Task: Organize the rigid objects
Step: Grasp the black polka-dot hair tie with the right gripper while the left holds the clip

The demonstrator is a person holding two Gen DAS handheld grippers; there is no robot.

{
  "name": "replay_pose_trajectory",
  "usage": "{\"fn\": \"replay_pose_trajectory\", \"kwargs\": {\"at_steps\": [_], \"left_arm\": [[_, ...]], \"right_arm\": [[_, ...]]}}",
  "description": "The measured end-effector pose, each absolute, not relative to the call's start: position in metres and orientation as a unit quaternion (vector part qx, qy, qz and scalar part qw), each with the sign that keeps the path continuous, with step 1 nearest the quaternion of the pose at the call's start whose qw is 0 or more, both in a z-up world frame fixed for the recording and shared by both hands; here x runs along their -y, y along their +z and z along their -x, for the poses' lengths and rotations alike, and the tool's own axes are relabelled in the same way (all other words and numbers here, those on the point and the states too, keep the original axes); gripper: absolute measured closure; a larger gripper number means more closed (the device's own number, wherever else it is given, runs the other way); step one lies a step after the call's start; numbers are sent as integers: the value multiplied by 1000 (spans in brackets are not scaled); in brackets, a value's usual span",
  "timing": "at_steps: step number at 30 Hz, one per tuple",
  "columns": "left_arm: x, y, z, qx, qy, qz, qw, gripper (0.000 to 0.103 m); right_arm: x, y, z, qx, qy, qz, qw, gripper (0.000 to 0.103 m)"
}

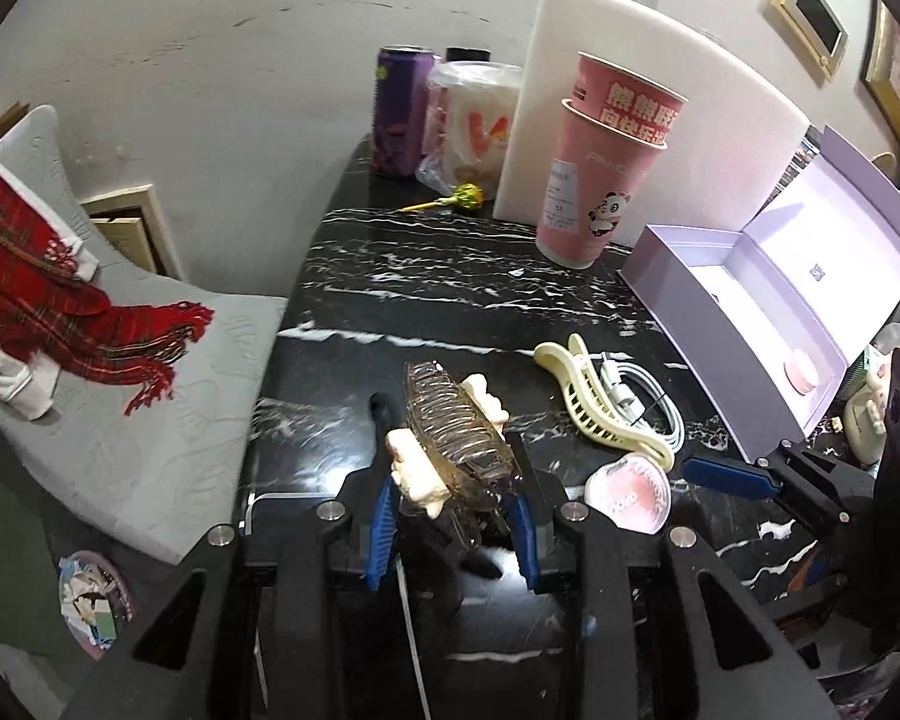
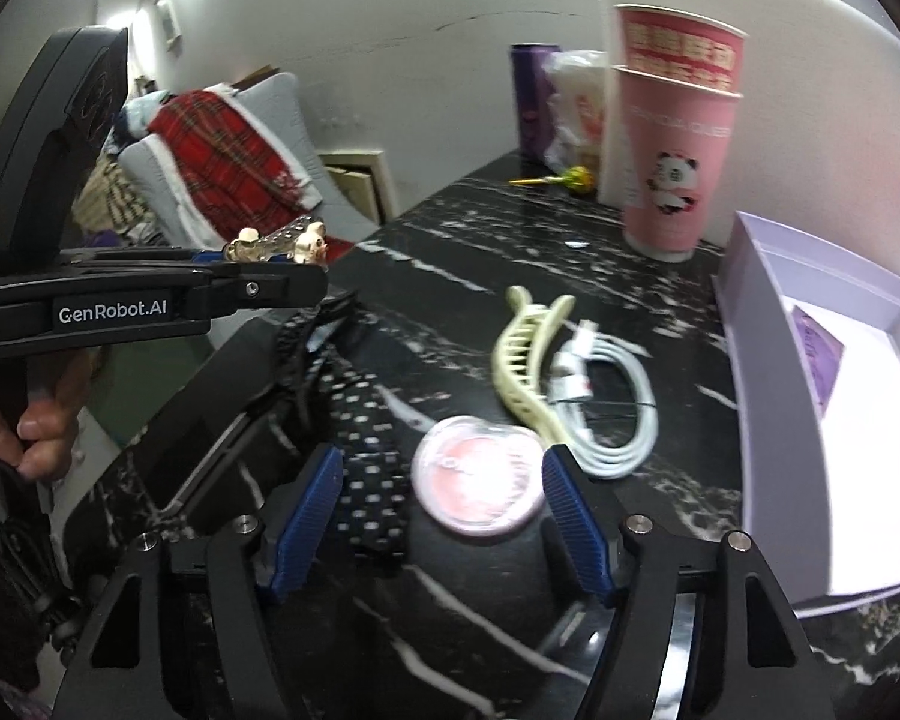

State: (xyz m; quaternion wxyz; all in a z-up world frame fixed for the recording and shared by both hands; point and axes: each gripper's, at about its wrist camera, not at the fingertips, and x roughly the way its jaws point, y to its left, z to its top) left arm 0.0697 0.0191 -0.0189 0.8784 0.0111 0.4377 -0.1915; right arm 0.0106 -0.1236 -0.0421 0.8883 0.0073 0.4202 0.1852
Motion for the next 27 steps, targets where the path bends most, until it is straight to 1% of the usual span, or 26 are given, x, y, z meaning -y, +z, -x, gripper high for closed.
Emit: {"fn": "replay_pose_trajectory", "kwargs": {"at_steps": [1,3,8,11,13,17,19,20,23,24,25,27], "left_arm": [[-21,-18,-67,-437,-189,-11,879,71],[-27,-17,-62,-436,-184,-6,881,71],[-40,-17,-51,-436,-168,4,884,71],[-45,-18,-47,-436,-154,8,886,71],[-48,-18,-45,-436,-149,12,887,71],[-52,-19,-42,-437,-141,23,888,71],[-54,-20,-41,-437,-140,27,888,71],[-55,-20,-41,-437,-140,29,888,71],[-55,-20,-39,-437,-137,29,888,71],[-56,-20,-39,-438,-137,30,888,71],[-56,-21,-39,-438,-137,31,888,71],[-56,-21,-38,-440,-138,33,887,71]], "right_arm": [[120,-42,-10,-418,191,-4,888,34],[113,-41,-10,-415,201,4,887,40],[95,-45,-14,-412,224,37,883,47],[85,-49,-18,-410,229,66,880,47],[82,-52,-20,-412,235,73,877,50],[75,-57,-22,-415,260,87,868,51],[71,-60,-24,-421,265,96,862,57],[69,-61,-24,-423,263,102,861,63],[66,-66,-26,-425,252,113,862,71],[68,-67,-26,-424,250,113,863,79],[70,-68,-25,-423,247,113,864,83],[72,-67,-24,-422,248,112,865,86]]}}
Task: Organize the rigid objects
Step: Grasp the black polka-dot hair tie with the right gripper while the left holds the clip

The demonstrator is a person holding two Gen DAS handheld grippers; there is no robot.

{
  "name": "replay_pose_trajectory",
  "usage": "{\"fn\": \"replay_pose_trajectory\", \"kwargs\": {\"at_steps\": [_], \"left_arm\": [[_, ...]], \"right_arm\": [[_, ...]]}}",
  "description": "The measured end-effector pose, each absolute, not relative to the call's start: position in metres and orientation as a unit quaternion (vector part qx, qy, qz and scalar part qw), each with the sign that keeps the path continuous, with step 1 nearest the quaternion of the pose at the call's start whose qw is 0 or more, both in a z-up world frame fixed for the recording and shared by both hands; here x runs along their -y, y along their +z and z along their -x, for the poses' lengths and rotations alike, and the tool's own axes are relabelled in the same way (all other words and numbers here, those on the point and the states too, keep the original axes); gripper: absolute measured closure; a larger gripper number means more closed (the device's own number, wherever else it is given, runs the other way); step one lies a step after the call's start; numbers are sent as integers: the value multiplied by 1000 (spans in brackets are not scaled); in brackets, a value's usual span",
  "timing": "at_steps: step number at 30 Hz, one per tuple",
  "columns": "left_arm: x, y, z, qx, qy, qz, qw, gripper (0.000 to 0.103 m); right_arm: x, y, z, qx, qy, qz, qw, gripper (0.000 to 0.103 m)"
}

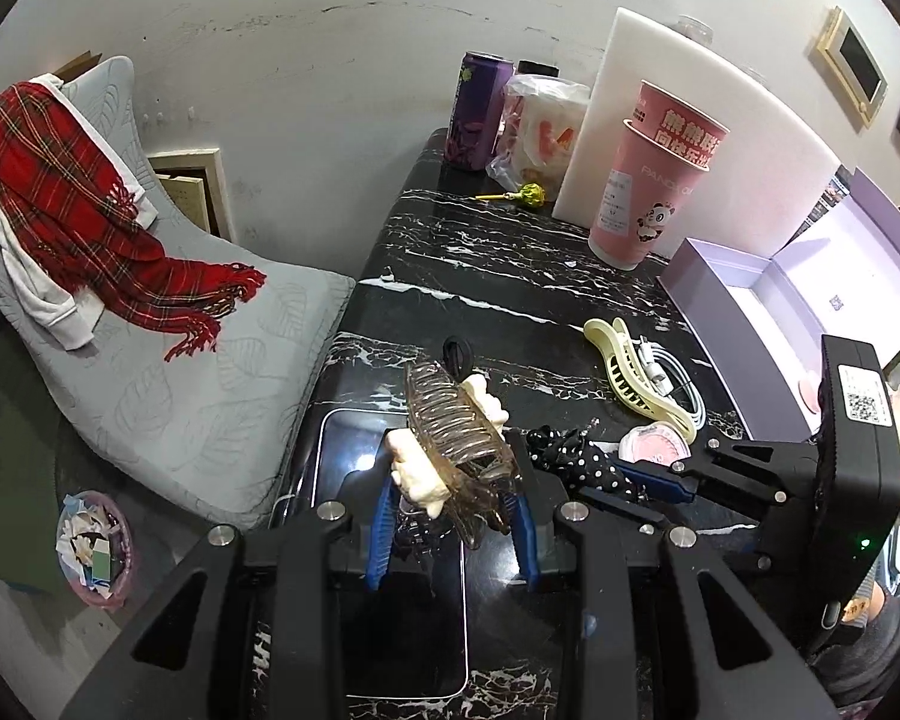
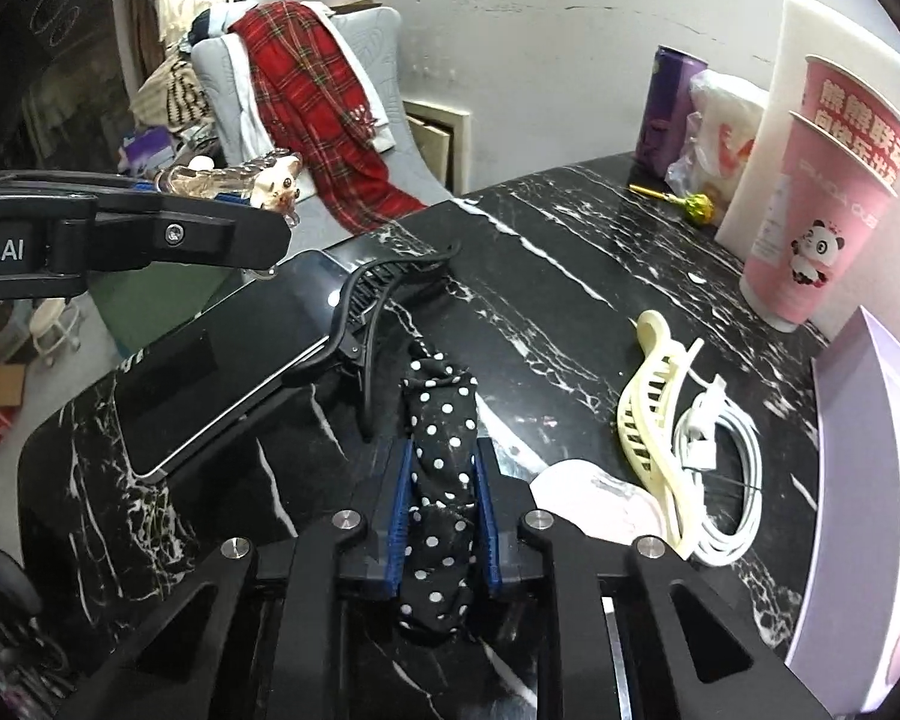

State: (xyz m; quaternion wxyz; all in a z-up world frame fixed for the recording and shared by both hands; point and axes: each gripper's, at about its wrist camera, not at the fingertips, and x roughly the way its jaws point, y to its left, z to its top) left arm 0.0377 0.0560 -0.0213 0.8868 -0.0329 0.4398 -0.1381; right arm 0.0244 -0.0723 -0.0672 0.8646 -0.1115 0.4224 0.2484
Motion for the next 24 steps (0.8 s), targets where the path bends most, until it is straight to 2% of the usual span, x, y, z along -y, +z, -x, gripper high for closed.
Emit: {"fn": "replay_pose_trajectory", "kwargs": {"at_steps": [24], "left_arm": [[-12,-5,-4,-428,-188,9,884,71]], "right_arm": [[111,-32,22,-406,208,68,887,87]]}}
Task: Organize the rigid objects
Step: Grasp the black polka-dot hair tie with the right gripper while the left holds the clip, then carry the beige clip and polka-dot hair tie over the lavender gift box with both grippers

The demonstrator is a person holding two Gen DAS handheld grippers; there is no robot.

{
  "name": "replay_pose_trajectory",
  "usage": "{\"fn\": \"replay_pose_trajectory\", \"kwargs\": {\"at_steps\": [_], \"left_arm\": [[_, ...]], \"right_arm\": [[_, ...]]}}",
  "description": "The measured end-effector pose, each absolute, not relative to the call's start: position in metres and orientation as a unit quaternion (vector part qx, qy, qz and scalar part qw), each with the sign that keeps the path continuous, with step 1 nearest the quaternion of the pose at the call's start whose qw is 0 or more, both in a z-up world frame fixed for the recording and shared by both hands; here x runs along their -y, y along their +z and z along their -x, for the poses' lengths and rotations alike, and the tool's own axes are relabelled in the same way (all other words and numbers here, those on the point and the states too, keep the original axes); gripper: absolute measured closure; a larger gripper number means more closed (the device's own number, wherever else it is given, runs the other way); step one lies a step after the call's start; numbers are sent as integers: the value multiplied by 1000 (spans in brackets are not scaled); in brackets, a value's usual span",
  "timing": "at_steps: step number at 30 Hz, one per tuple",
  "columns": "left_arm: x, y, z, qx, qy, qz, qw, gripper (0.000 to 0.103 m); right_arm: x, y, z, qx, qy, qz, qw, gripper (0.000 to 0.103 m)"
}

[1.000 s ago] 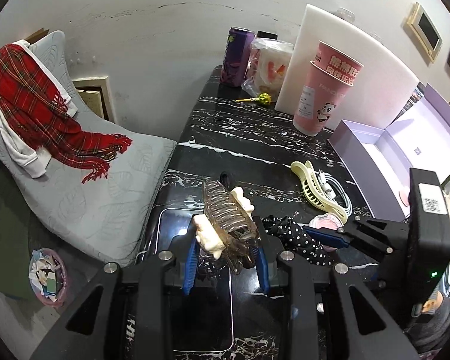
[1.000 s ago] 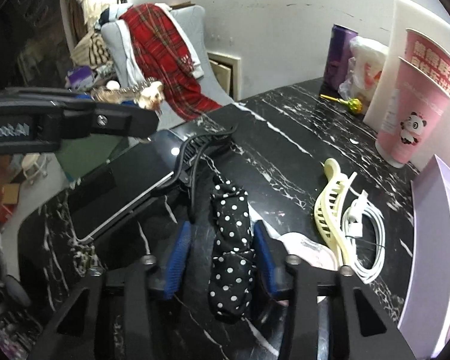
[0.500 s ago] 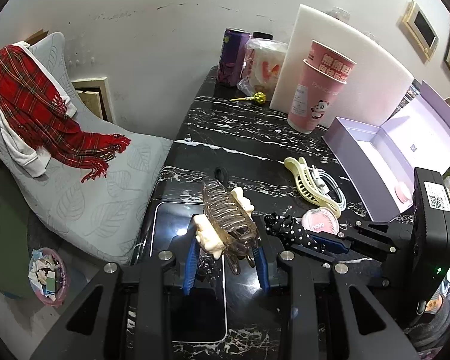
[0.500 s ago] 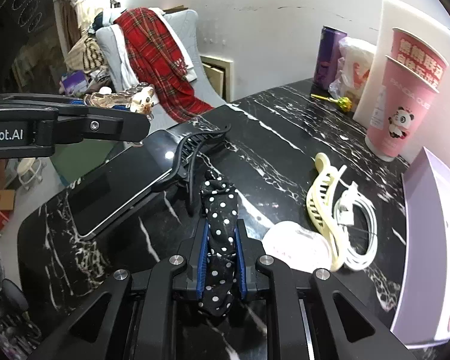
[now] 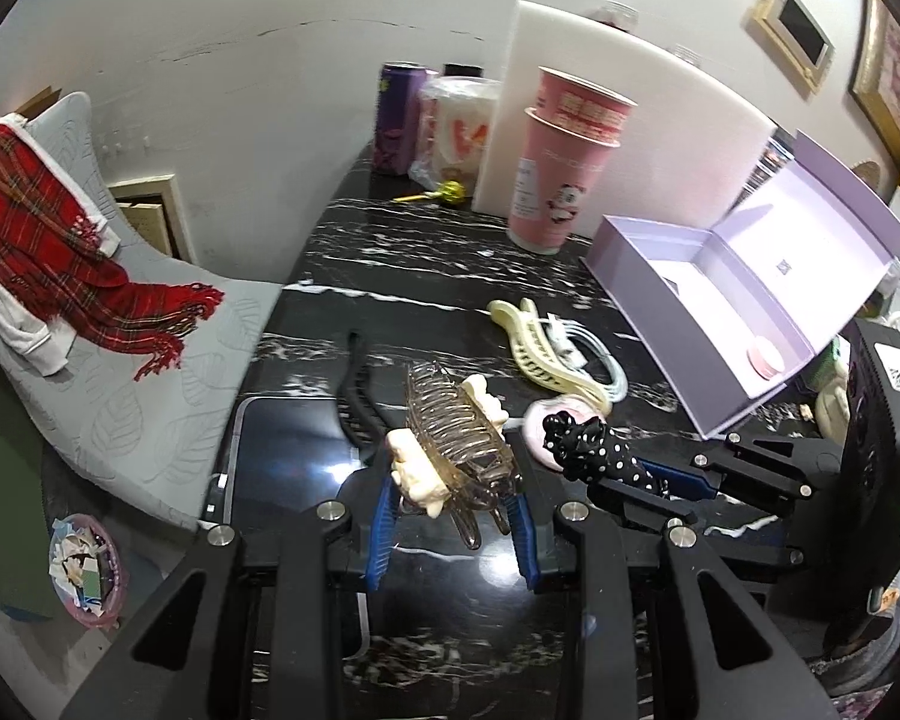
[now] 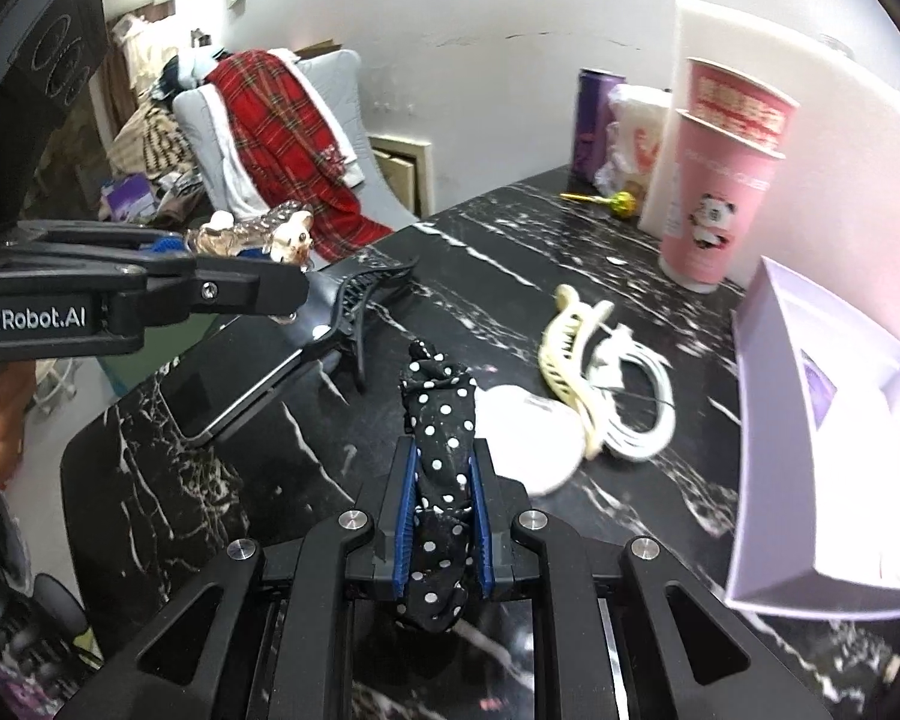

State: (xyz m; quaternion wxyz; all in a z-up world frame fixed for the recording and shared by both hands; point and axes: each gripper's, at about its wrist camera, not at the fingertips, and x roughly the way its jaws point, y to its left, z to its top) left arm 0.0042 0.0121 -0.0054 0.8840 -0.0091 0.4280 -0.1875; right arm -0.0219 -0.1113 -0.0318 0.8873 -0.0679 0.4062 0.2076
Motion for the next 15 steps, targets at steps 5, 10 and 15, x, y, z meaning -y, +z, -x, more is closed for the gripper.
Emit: {"fn": "replay_pose_trajectory", "kwargs": {"at_steps": [5,10,15], "left_arm": [[9,-5,2,-430,-211,1,878,71],[30,-4,9,-430,-230,-9,873,71],[55,-4,15,-430,-254,-19,866,71]], "right_arm": [[130,-25,35,-402,188,54,894,87],[150,-20,47,-398,169,44,901,87],[169,-12,59,-391,146,36,908,87]]}}
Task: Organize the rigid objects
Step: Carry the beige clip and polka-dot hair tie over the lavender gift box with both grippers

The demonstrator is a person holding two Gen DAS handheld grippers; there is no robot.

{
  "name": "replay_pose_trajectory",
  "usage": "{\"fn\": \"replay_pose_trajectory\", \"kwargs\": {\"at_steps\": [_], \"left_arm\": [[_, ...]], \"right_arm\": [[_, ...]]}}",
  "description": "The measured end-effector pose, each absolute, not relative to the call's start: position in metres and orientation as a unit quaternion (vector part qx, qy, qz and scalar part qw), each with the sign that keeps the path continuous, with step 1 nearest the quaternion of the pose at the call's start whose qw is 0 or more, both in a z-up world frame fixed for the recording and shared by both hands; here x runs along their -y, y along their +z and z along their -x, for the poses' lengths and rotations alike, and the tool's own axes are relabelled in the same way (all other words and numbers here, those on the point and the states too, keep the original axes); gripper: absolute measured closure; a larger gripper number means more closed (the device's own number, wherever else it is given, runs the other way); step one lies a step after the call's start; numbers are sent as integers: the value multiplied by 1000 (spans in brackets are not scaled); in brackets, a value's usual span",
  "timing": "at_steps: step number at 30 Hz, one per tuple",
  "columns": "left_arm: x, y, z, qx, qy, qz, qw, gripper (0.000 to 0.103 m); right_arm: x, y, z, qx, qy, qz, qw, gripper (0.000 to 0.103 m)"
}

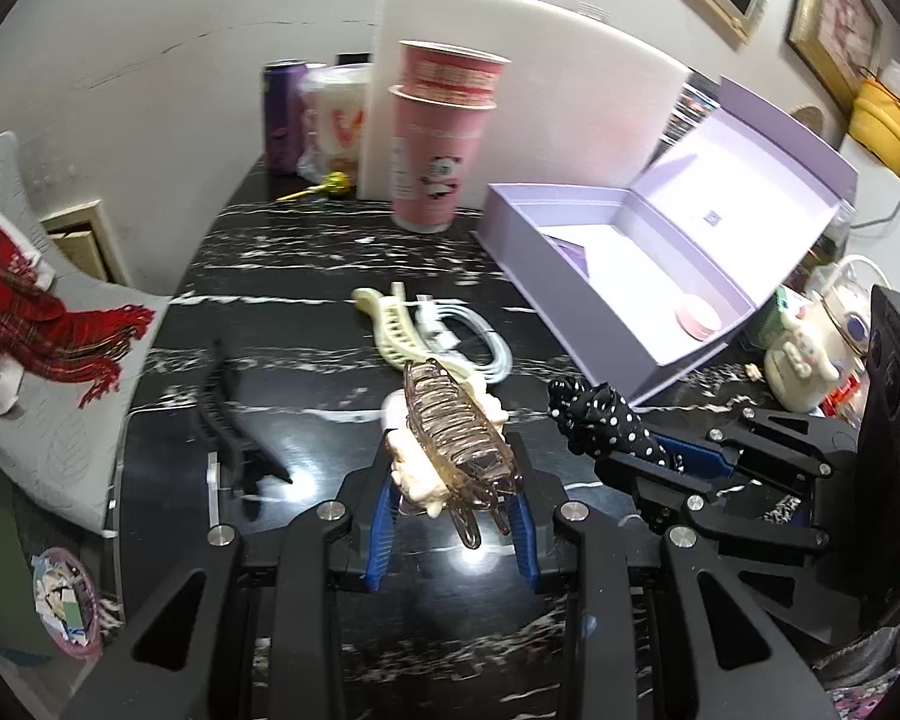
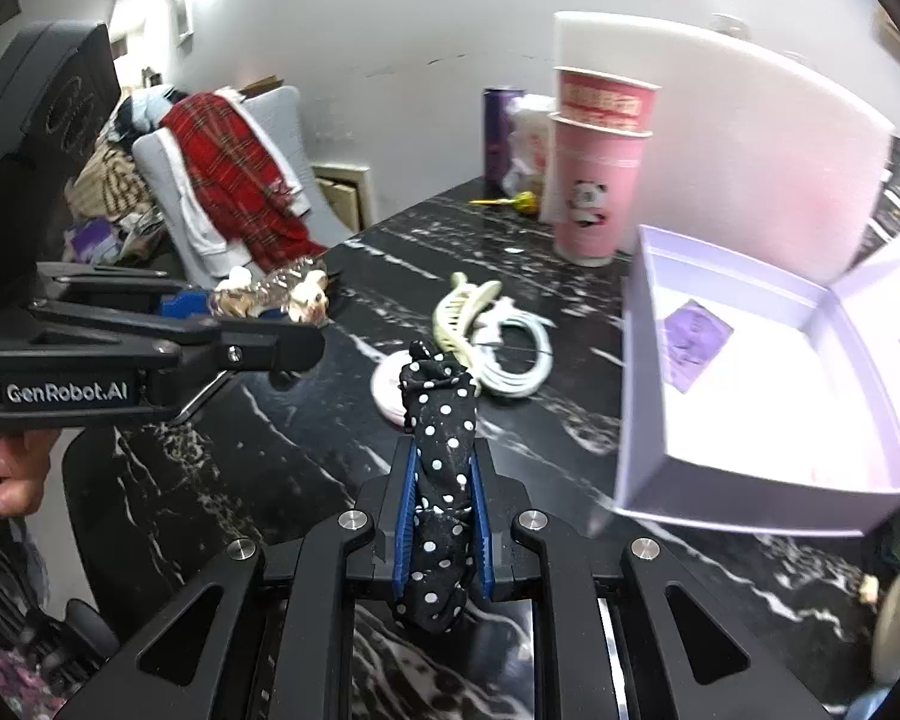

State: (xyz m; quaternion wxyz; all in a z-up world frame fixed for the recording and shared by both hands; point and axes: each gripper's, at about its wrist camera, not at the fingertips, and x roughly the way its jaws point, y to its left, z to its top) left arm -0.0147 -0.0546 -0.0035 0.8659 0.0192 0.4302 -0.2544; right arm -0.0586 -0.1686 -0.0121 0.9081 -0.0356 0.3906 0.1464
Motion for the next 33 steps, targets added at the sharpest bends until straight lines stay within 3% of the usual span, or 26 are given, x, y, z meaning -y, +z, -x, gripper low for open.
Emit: {"fn": "replay_pose_trajectory", "kwargs": {"at_steps": [33], "left_arm": [[190,13,21,-419,-375,-88,822,71]], "right_arm": [[287,12,104,-389,17,-7,921,87]]}}
